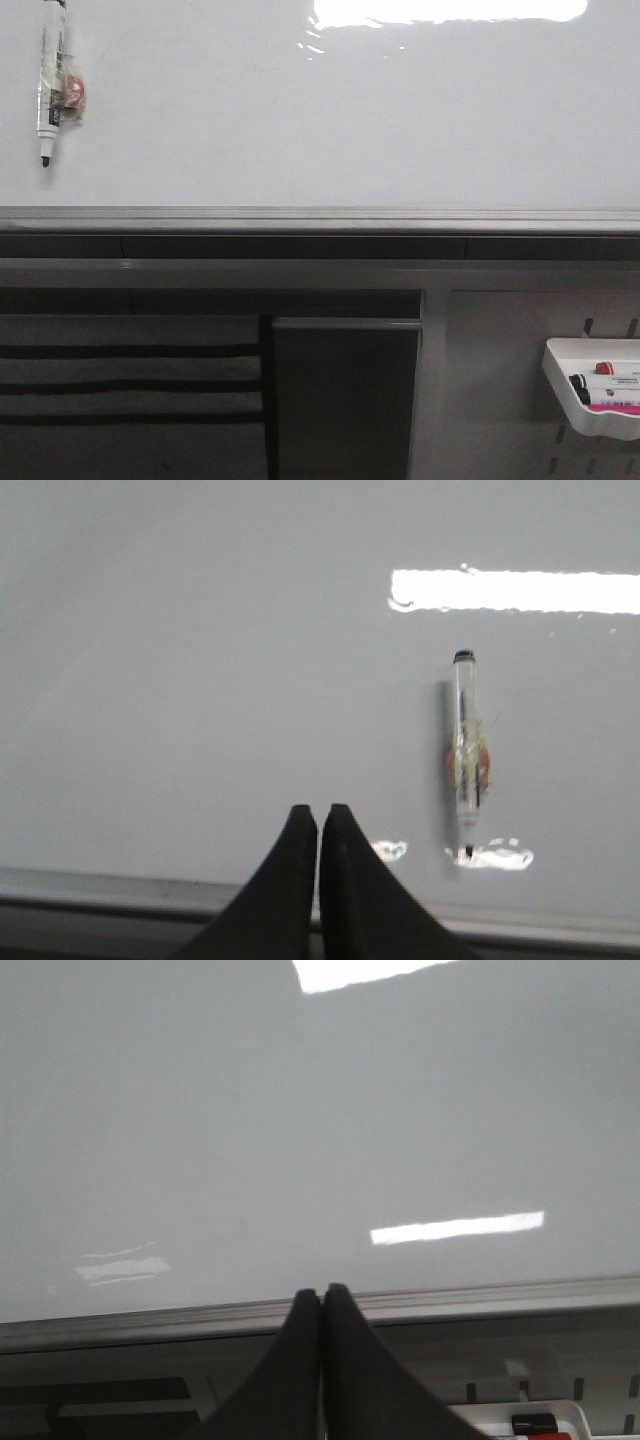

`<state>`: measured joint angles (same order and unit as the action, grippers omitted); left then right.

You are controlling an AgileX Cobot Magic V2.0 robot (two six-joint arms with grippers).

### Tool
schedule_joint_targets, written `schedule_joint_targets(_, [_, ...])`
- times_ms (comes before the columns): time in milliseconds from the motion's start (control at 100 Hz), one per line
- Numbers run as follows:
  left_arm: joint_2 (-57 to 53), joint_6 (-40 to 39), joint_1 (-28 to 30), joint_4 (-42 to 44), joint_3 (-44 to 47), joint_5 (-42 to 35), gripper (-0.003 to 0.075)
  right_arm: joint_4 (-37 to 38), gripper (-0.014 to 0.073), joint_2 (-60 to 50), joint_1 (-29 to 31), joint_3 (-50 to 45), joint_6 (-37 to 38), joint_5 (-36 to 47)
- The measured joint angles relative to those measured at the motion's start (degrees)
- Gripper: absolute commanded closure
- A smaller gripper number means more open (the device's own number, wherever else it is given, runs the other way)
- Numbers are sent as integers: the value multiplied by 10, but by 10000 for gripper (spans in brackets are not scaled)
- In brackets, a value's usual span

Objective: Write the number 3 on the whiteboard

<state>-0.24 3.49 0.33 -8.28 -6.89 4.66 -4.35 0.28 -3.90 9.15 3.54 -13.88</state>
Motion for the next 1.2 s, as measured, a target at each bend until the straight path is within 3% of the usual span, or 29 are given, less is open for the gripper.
schedule_joint_targets(320, [135, 41, 0, 8, -213, 188, 741, -1, 663, 157, 0, 191, -59, -143])
schedule_joint_targets(460, [188, 51, 0, 8, -237, 201, 741, -1, 663, 219, 0, 238, -63, -160])
schedule_joint_targets(740, [236, 52, -11, 10, -239, 206, 734, -1, 645, 263, 0, 241, -63, -163])
schedule_joint_targets(830, [237, 53, -22, 10, -239, 206, 638, -1, 554, 267, 0, 241, -63, -164])
schedule_joint_targets(980, [237, 54, -59, -3, -239, 203, 311, -1, 269, 270, 0, 241, -64, -164])
schedule_joint_targets(1030, [239, 54, -75, -7, -239, 199, 244, -1, 200, 273, 0, 241, -64, -164])
schedule_joint_targets(1080, [244, 54, -89, -9, -236, 190, 221, -1, 167, 276, 0, 241, -64, -164])
schedule_joint_targets(1200, [274, 54, -118, -11, -230, 175, 229, -11, 176, 283, 0, 241, -64, -164])
